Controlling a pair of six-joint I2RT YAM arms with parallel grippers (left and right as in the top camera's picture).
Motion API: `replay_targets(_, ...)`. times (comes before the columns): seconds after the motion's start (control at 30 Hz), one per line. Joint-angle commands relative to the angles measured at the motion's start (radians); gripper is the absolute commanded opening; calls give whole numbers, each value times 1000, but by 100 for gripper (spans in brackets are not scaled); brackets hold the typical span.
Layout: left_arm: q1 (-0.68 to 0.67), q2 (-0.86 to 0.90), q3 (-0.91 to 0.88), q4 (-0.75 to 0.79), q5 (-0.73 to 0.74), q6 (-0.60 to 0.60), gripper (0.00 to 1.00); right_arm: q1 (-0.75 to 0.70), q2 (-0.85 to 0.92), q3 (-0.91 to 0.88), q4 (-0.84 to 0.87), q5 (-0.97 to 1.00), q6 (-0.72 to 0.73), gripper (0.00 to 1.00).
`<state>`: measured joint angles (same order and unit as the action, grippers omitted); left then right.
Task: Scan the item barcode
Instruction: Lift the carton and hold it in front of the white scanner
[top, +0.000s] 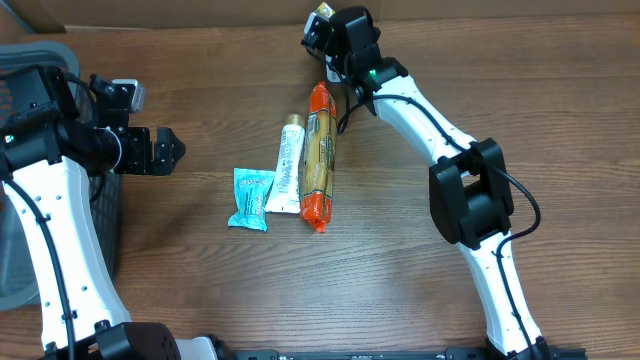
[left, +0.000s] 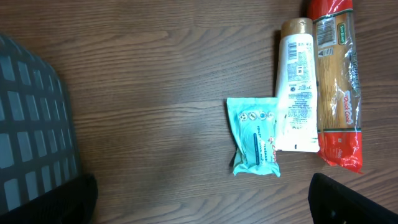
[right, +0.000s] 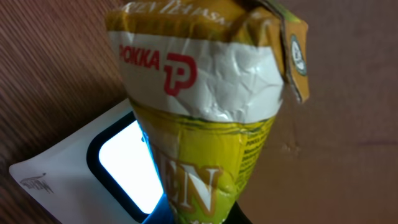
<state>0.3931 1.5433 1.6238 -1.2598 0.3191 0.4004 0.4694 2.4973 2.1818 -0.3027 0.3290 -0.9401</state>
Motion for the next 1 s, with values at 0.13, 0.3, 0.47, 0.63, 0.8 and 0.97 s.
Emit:
replay_targets(0.13,-1,6,0,1,11,22,100,1,-32,19,29,-16,-8,4)
replay_targets(0.3,-1,6,0,1,11,22,100,3,-32,19,32,-16,-7,4)
replay_targets(0.47,-1,6,0,1,11,23,99,11,-50,19,32,-16,-7,4)
replay_targets(0.63,-1,6,0,1,11,22,100,13,-98,19,20,-16,5,4)
replay_targets(0.8,-1,6,0,1,11,22,100,14,-199,19,-107,-75,181,4)
replay_targets(0.97,-1,6,0,1,11,22,100,-7,-407,19,-352,-395,467,4)
